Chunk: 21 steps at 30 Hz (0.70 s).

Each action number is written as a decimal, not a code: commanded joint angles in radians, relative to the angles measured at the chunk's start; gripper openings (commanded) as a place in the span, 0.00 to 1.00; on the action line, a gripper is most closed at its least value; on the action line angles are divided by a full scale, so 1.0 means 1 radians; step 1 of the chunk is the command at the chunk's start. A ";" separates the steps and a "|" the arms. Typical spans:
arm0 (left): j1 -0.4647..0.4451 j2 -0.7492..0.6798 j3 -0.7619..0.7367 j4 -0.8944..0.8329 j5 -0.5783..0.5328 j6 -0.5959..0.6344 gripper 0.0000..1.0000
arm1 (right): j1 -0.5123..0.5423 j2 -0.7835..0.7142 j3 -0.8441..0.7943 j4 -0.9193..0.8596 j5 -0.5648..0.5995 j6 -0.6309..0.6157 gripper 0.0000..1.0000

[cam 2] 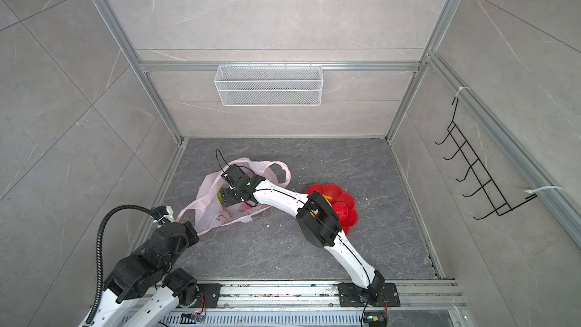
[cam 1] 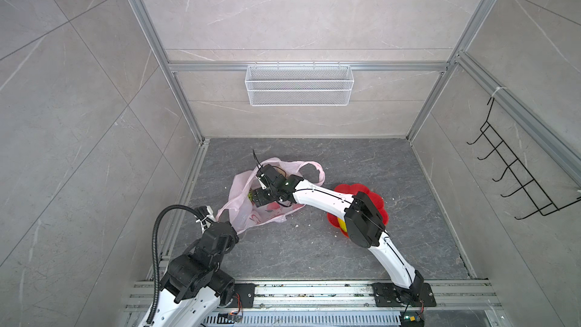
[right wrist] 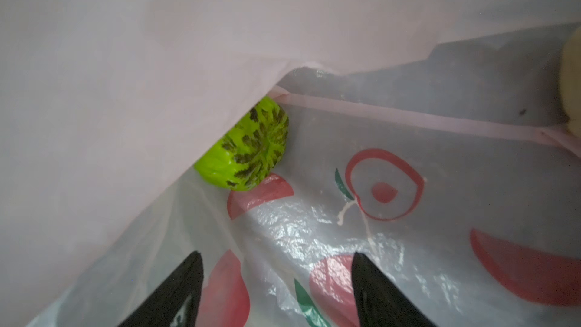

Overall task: Take the fake fruits out of the plastic bag
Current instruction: 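Reach the right gripper into the bag mouth toward the green kiwi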

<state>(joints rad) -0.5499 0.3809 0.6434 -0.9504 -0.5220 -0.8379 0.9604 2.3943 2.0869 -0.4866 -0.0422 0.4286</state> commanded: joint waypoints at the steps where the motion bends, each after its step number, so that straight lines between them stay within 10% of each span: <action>1: 0.001 0.002 0.028 -0.043 -0.030 -0.024 0.00 | -0.008 0.043 0.061 0.022 -0.002 -0.019 0.77; 21: 0.001 -0.033 -0.073 0.137 -0.030 0.008 0.00 | -0.082 0.114 0.216 -0.098 0.427 -0.142 0.81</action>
<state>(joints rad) -0.5499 0.3744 0.5823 -0.8398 -0.5232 -0.8452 0.8726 2.4805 2.2616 -0.5434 0.2878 0.3397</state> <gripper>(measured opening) 0.046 0.811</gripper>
